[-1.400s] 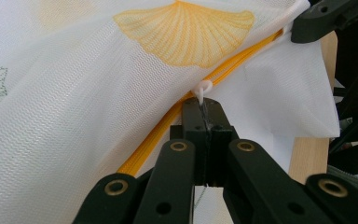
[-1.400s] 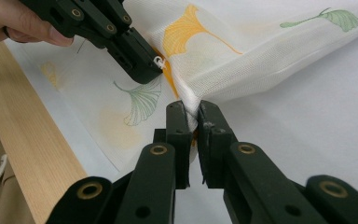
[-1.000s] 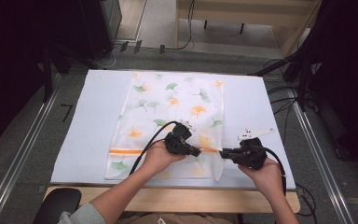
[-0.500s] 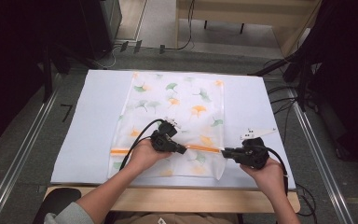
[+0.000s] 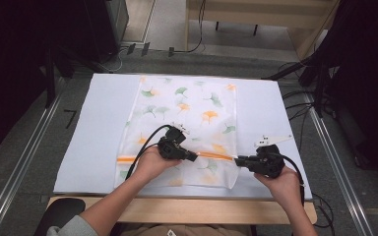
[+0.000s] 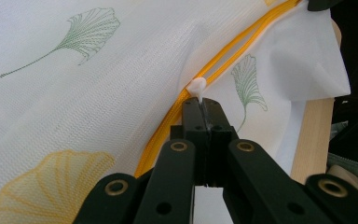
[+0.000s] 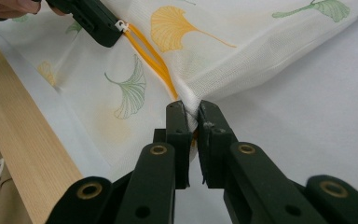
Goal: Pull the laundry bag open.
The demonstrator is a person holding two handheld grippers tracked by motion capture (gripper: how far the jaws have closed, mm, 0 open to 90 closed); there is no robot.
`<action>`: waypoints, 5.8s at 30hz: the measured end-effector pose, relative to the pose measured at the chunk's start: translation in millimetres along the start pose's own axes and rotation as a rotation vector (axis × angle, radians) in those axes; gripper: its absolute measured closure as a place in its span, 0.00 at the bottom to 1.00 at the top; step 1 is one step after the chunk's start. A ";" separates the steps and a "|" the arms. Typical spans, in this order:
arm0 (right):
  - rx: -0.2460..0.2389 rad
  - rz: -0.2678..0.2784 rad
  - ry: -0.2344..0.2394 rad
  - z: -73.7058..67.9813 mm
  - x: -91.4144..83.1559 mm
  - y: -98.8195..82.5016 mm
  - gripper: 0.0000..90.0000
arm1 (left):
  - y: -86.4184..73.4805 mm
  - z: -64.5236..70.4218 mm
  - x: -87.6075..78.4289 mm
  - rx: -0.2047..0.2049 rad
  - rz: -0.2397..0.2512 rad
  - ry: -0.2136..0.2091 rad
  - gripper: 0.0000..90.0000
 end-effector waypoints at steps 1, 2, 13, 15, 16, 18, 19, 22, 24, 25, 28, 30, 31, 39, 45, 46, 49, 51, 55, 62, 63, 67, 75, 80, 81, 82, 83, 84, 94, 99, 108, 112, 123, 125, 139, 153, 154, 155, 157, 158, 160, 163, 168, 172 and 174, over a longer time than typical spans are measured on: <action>0.001 0.000 0.000 0.0 0.1 0.0 0.95 | 0.0 0.0 0.0 0.000 0.001 0.000 1.00; 0.001 0.000 0.000 0.0 0.1 0.0 0.95 | 0.0 0.1 -0.2 0.000 0.001 0.001 1.00; -0.002 -0.002 -0.004 0.8 -0.3 -0.2 0.95 | -0.8 0.5 -1.1 -0.006 -0.001 -0.008 1.00; -0.002 -0.002 -0.004 1.0 -0.4 -0.3 0.95 | -0.8 0.4 -1.1 -0.008 -0.001 -0.010 1.00; -0.001 -0.002 -0.005 1.1 -0.5 -0.3 0.95 | -0.8 0.4 -1.3 -0.010 -0.002 -0.011 1.00; -0.001 -0.004 -0.006 1.2 -0.6 -0.5 0.95 | -1.7 -0.3 -1.3 -0.004 -0.008 -0.009 1.00; 0.000 -0.004 -0.005 1.2 -0.5 -0.5 0.95 | -2.2 -0.4 -1.0 -0.007 -0.012 -0.011 1.00; -0.006 -0.004 -0.001 0.6 -0.1 0.0 0.95 | -3.3 -1.8 -1.2 -0.010 -0.017 -0.014 1.00; -0.006 -0.004 -0.004 -0.1 0.1 0.5 0.95 | -4.1 -3.3 -2.0 -0.018 -0.016 -0.017 1.00; -0.013 -0.006 -0.005 -0.3 -0.2 0.6 0.95 | -4.8 -4.9 -2.5 -0.019 -0.016 -0.010 1.00; -0.016 -0.005 -0.007 -0.3 -0.5 0.9 0.95 | -7.7 -8.9 -6.0 -0.032 -0.017 -0.006 1.00; -0.021 -0.008 -0.007 0.1 -0.4 0.8 0.95 | -10.8 -11.2 -9.1 -0.036 -0.026 0.005 1.00; -0.021 -0.010 -0.009 0.4 -0.4 0.6 0.95 | -15.5 -15.8 -13.2 -0.040 -0.035 0.016 1.00; -0.027 -0.021 -0.004 1.6 0.7 0.8 0.95 | -31.0 -28.8 -31.7 -0.065 -0.041 0.025 1.00; -0.023 -0.022 -0.005 3.3 1.1 2.4 0.95 | -31.3 -30.5 -34.5 -0.084 -0.017 0.023 1.00; -0.023 -0.022 -0.005 3.3 1.1 2.4 0.95 | -31.3 -30.5 -34.5 -0.084 -0.017 0.023 1.00; -0.020 -0.021 -0.006 3.4 0.9 2.5 0.95 | -30.8 -30.1 -34.5 -0.088 -0.011 0.020 1.00; -0.020 -0.021 -0.005 3.7 0.9 2.4 0.95 | -30.3 -30.1 -34.9 -0.087 -0.007 0.020 1.00; -0.015 -0.027 -0.006 3.8 0.6 1.5 0.95 | -29.9 -30.0 -35.0 -0.088 -0.005 0.012 1.00; -0.014 -0.029 -0.004 3.8 0.6 1.5 0.95 | -30.2 -30.4 -34.4 -0.087 -0.009 0.009 1.00; -0.014 -0.028 -0.003 3.8 0.5 1.5 0.95 | -30.2 -30.5 -34.4 -0.086 -0.009 0.009 1.00; -0.012 -0.030 0.000 3.5 0.7 1.2 0.95 | -30.6 -30.4 -34.7 -0.085 -0.012 0.004 1.00; -0.015 -0.029 0.002 2.9 1.0 1.6 0.95 | -31.3 -31.9 -34.3 -0.094 -0.015 0.006 1.00; -0.022 -0.020 0.006 1.2 0.3 3.3 0.95 | -33.0 -34.3 -35.2 -0.094 -0.020 0.008 1.00; -0.020 -0.021 0.005 1.3 0.3 3.2 0.95 | -33.9 -35.2 -35.7 -0.098 -0.023 0.009 1.00; -0.019 -0.019 0.004 1.8 0.1 3.3 0.95 | -35.1 -36.5 -36.6 -0.097 -0.028 0.012 1.00; -0.019 -0.019 0.004 1.8 0.1 3.3 0.95 | -36.0 -37.7 -37.3 -0.096 -0.028 0.012 1.00; -0.021 -0.019 0.006 2.3 -0.1 3.4 0.95 | -37.2 -38.4 -38.3 -0.103 -0.031 0.016 1.00; -0.016 -0.023 0.005 4.6 0.3 4.1 0.95 | -55.3 -53.1 -56.1 -0.132 -0.047 0.044 1.00; -0.023 -0.027 0.009 3.5 2.3 5.0 0.95 | -62.8 -59.5 -65.7 -0.150 -0.035 0.053 1.00; -0.016 -0.030 0.003 5.3 1.6 4.5 0.95 | -61.0 -57.6 -64.6 -0.150 -0.030 0.050 1.00; -0.013 -0.032 0.003 5.1 1.8 4.2 0.95 | -60.7 -57.1 -64.2 -0.153 -0.029 0.050 1.00; -0.011 -0.035 0.003 5.4 2.1 3.7 0.95 | -60.8 -56.5 -64.2 -0.152 -0.033 0.047 1.00; -0.013 -0.034 0.004 5.4 2.1 3.9 0.95 | -61.5 -57.0 -64.4 -0.149 -0.038 0.047 1.00; -0.015 -0.032 0.004 5.9 1.6 3.9 0.95 | -73.8 -68.5 -76.7 -0.173 -0.048 0.061 1.00; -0.014 -0.043 0.002 5.7 3.2 3.4 0.95 | -84.0 -75.4 -88.5 -0.195 -0.040 0.077 1.00; -0.013 -0.041 0.001 6.1 3.0 3.4 0.95 | -83.8 -75.3 -88.6 -0.194 -0.039 0.077 1.00; -0.011 -0.040 0.002 6.1 3.0 3.4 0.95 | -83.7 -75.2 -88.6 -0.193 -0.038 0.077 1.00; -0.011 -0.039 0.002 6.1 3.0 3.4 0.95 | -83.6 -75.5 -88.9 -0.189 -0.037 0.078 1.00; -0.011 -0.040 0.002 6.1 3.0 3.4 0.95 | -83.5 -75.5 -88.8 -0.188 -0.033 0.081 1.00; -0.011 -0.040 0.002 6.1 3.1 3.4 0.95 | -83.0 -74.9 -88.8 -0.189 -0.028 0.081 1.00; -0.010 -0.040 0.003 6.1 3.0 3.3 0.95 | -83.1 -74.8 -88.8 -0.189 -0.030 0.080 1.00; -0.008 -0.044 0.003 6.0 3.1 3.1 0.95 | -83.0 -74.8 -88.7 -0.190 -0.027 0.082 1.00; -0.008 -0.043 0.003 6.2 3.3 3.1 0.95 | -83.3 -74.9 -88.7 -0.192 -0.028 0.078 1.00; -0.010 -0.041 0.003 6.4 3.3 3.3 0.95 | -83.5 -75.4 -89.1 -0.195 -0.029 0.074 1.00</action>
Point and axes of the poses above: each handheld gripper's, and its own axes: x roughly forward along the jaws, y roughly out of its top, z roughly to its right, the point moved 7 cm from there along x, roughly forward along the jaws, and after that the axes turned 6 degrees about y, right-handed, at the moved point
